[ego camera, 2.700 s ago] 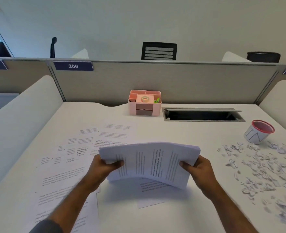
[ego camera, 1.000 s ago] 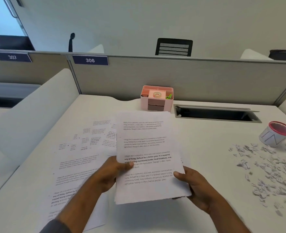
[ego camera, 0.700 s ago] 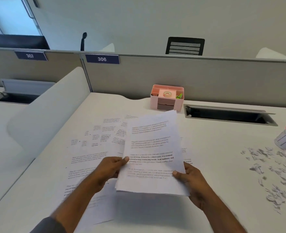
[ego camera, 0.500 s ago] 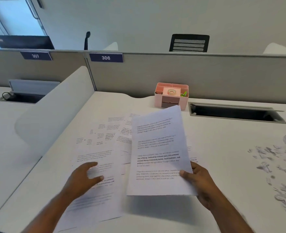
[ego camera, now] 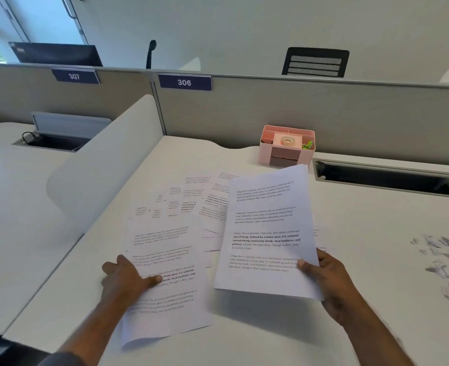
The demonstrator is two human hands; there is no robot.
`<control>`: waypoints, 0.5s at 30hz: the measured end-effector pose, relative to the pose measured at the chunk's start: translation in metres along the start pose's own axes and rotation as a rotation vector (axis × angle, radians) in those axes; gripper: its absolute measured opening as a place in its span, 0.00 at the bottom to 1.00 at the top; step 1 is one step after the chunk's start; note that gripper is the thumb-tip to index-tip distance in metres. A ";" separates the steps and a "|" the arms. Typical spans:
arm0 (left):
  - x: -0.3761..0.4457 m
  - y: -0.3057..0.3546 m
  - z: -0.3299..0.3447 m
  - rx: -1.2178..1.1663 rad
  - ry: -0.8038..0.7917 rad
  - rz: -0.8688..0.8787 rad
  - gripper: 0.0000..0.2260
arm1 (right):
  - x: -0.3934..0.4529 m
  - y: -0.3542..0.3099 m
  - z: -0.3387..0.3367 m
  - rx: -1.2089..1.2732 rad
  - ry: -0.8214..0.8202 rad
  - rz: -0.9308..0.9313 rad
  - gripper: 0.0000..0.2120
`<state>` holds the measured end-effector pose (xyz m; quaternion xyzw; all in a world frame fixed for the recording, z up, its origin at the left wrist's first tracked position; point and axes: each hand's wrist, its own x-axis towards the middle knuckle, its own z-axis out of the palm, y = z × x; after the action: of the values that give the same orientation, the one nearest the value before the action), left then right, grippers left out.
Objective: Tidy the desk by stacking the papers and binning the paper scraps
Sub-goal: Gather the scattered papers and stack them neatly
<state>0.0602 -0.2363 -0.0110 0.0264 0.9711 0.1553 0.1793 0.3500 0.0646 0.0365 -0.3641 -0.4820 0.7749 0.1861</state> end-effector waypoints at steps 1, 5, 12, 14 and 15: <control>0.000 0.000 0.000 -0.036 -0.004 -0.007 0.45 | 0.001 0.001 0.001 0.002 0.008 0.002 0.17; 0.001 -0.001 -0.002 -0.110 0.029 0.000 0.41 | 0.001 0.003 0.005 0.012 0.033 0.004 0.18; 0.000 0.010 -0.023 -0.194 0.181 0.170 0.23 | -0.004 -0.003 0.010 -0.020 0.078 -0.014 0.15; 0.003 0.020 -0.034 -0.259 0.161 0.234 0.15 | -0.004 -0.006 0.010 -0.013 0.096 -0.015 0.15; 0.005 0.025 -0.040 -0.330 0.128 0.263 0.13 | -0.005 -0.008 0.010 -0.006 0.107 -0.014 0.15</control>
<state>0.0411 -0.2242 0.0308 0.1132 0.9301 0.3358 0.0971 0.3453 0.0591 0.0477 -0.4023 -0.4760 0.7516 0.2159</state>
